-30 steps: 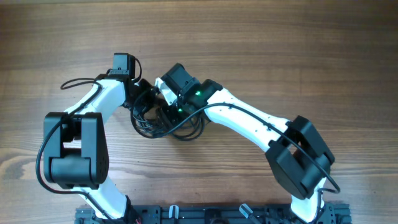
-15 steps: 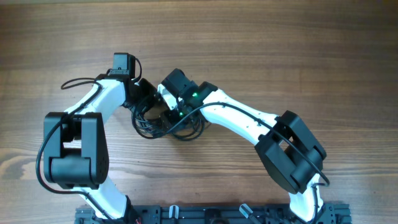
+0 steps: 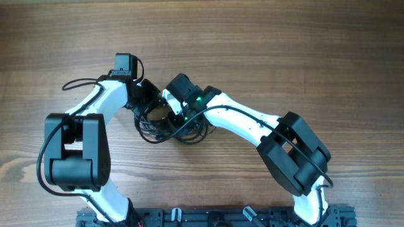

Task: Untangle cables

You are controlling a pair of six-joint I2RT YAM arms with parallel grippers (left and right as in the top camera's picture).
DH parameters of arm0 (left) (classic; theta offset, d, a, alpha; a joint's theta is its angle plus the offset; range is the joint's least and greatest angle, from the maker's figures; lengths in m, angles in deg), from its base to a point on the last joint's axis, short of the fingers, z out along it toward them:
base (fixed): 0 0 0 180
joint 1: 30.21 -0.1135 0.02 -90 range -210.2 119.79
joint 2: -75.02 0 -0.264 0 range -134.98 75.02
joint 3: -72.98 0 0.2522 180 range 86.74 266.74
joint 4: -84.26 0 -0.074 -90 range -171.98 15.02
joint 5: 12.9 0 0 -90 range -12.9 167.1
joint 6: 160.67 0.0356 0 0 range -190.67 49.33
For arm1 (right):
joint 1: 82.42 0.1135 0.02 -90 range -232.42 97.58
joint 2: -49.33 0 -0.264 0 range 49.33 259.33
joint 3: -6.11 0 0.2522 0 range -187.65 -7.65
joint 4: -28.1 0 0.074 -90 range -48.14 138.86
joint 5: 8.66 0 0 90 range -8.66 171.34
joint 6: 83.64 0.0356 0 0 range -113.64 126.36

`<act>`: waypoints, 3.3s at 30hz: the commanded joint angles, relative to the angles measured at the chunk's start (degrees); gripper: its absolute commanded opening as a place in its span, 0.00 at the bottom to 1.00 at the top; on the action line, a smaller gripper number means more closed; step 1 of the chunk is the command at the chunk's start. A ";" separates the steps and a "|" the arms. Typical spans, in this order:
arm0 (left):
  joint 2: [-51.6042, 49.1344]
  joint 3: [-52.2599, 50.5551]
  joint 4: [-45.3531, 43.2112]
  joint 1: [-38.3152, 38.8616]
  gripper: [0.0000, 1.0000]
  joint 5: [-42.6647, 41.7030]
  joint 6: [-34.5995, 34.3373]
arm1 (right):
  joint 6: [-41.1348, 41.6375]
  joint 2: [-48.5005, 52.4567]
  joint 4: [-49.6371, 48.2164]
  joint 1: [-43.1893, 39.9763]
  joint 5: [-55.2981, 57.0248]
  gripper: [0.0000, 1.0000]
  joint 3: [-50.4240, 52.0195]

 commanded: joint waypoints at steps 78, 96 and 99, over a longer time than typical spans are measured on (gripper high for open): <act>-1.07 0.68 -0.52 -0.09 0.13 1.18 -0.13 | 1.68 -20.52 -15.93 -42.40 -69.46 0.04 -1.64; -1.07 0.70 -0.57 -0.09 0.13 1.16 -0.15 | 0.76 -20.52 17.49 -50.47 -22.91 0.04 -1.62; -1.07 0.68 -0.57 -0.09 0.13 1.14 -0.15 | 0.90 -20.52 21.11 -49.83 -14.53 0.04 -1.62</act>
